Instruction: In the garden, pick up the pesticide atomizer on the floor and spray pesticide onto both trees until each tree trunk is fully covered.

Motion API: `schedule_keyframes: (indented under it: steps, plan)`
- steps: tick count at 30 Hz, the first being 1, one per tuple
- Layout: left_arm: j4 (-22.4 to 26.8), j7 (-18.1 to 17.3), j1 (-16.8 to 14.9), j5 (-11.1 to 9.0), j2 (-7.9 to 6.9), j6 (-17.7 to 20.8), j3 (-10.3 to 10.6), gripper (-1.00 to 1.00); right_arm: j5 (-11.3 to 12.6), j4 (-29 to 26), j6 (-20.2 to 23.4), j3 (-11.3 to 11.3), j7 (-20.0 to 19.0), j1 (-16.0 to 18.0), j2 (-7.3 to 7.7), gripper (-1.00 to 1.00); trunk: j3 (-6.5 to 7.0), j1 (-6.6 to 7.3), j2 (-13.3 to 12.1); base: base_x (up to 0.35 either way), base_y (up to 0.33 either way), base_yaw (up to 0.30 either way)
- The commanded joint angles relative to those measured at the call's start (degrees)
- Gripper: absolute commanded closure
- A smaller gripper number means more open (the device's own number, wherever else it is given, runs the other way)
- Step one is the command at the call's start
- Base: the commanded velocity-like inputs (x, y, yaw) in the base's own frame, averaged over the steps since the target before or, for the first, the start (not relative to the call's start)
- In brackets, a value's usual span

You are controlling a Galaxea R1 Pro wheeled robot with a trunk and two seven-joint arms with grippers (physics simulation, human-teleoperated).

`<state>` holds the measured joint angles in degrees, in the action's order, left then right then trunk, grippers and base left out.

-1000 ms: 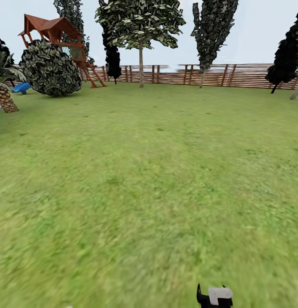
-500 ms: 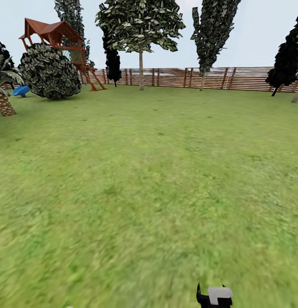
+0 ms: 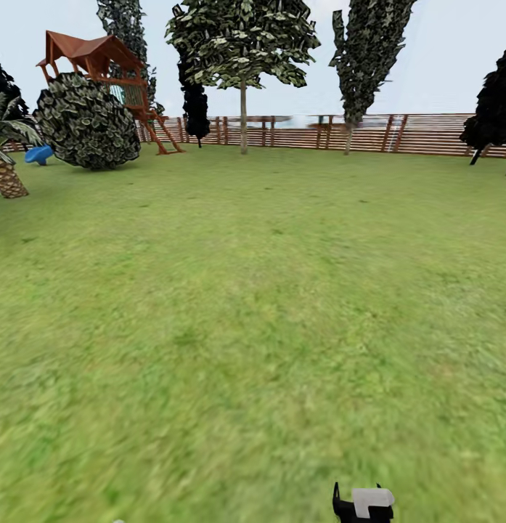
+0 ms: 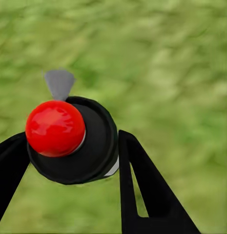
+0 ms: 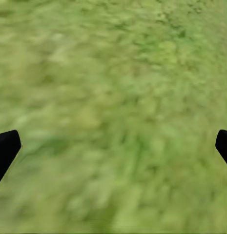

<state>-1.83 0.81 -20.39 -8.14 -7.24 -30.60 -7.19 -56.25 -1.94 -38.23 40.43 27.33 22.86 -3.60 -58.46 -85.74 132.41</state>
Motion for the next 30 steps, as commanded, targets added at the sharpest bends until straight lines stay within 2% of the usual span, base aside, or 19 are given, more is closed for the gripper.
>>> schedule_keyframes:
  steps: [1, 7, 30]
  plan:
    - [0.0, 0.0, 0.0, 0.0, 0.02, 0.0, 0.0, 1.00, 0.0, 0.0, 0.0, 0.0, 0.0, 0.0, 0.00, -1.00, 0.00, 0.00, 0.0, 0.336, 0.000, 0.250]
    - [0.0, -0.1, 0.0, 0.0, 0.07, -0.1, 0.0, 1.00, 0.0, 0.0, 0.0, 0.0, 0.0, 0.0, -0.01, -1.00, 0.00, 0.00, 0.0, 0.217, 0.000, 0.223]
    - [0.0, 0.0, 0.0, 0.0, -0.10, -0.1, 0.0, 1.00, 0.0, 0.1, 0.2, 0.0, 0.0, 0.0, 0.26, -1.00, 0.00, 0.00, 0.0, 0.318, 0.000, 0.004]
